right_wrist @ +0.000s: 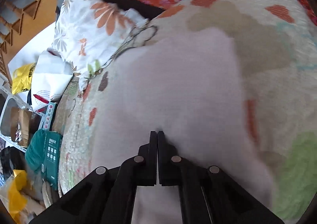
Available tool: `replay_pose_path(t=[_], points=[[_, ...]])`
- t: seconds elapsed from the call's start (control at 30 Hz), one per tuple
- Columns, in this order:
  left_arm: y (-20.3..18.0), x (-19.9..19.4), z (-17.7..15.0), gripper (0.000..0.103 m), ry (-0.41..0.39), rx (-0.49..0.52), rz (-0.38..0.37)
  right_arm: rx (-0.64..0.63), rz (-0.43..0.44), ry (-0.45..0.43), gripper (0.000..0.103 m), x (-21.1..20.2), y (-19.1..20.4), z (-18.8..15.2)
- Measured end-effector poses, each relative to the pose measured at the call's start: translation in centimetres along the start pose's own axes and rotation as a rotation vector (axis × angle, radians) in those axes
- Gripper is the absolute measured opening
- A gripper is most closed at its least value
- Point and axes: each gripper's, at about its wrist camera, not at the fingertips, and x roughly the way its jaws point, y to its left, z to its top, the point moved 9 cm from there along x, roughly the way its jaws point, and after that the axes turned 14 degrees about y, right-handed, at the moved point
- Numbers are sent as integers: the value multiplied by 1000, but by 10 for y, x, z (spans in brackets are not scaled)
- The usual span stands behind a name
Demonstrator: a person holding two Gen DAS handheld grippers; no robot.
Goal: Fold small clothes
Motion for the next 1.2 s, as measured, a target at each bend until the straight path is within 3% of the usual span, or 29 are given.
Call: replay_pose_path(t=[0.07, 0.13, 0.2, 0.27, 0.33, 0.4, 0.5, 0.53, 0.57, 0.7, 0.77, 0.87, 1.03, 1.1, 1.17, 1.2], points=[[0, 2, 2, 103, 3, 1, -13, -2, -90, -25, 0, -17, -5, -1], [-1, 4, 4, 103, 6, -3, -24, -31, -97, -50, 8, -34, 9, 4], [-3, 6, 5, 103, 11, -5, -35, -66, -25, -38, 8, -37, 33, 12], [-3, 5, 6, 103, 11, -4, -35, -93, 115, 29, 8, -23, 62, 17], [-1, 3, 6, 103, 7, -2, -31, -129, 296, 174, 12, 6, 95, 14], [1, 1, 7, 103, 4, -4, -31, -173, 354, 293, 18, 38, 115, 13], [4, -2, 10, 103, -7, -5, -30, -214, 218, 362, 17, 86, 117, 29], [5, -3, 11, 103, -11, -5, -26, -209, 191, 355, 6, 94, 115, 40], [6, -4, 13, 103, -16, -4, -21, -208, 151, 331, 1, 98, 114, 55], [14, -5, 18, 103, -22, -23, -24, -157, 12, 212, 1, 96, 100, 104], [18, -5, 19, 103, -18, -39, -31, -135, 32, 213, 3, 94, 99, 108], [25, -6, 19, 103, -22, -54, -35, -165, 166, 216, 8, 77, 119, 89], [32, -11, 18, 103, -28, -88, -51, -170, 420, 318, 14, 57, 128, 8], [33, -15, 16, 103, -37, -96, -54, -128, 478, 394, 15, 64, 113, -32], [33, -22, 15, 103, -50, -95, -53, -99, 480, 433, 15, 69, 94, -68], [33, -24, 14, 103, -55, -93, -54, -86, 501, 433, 8, 68, 87, -82]])
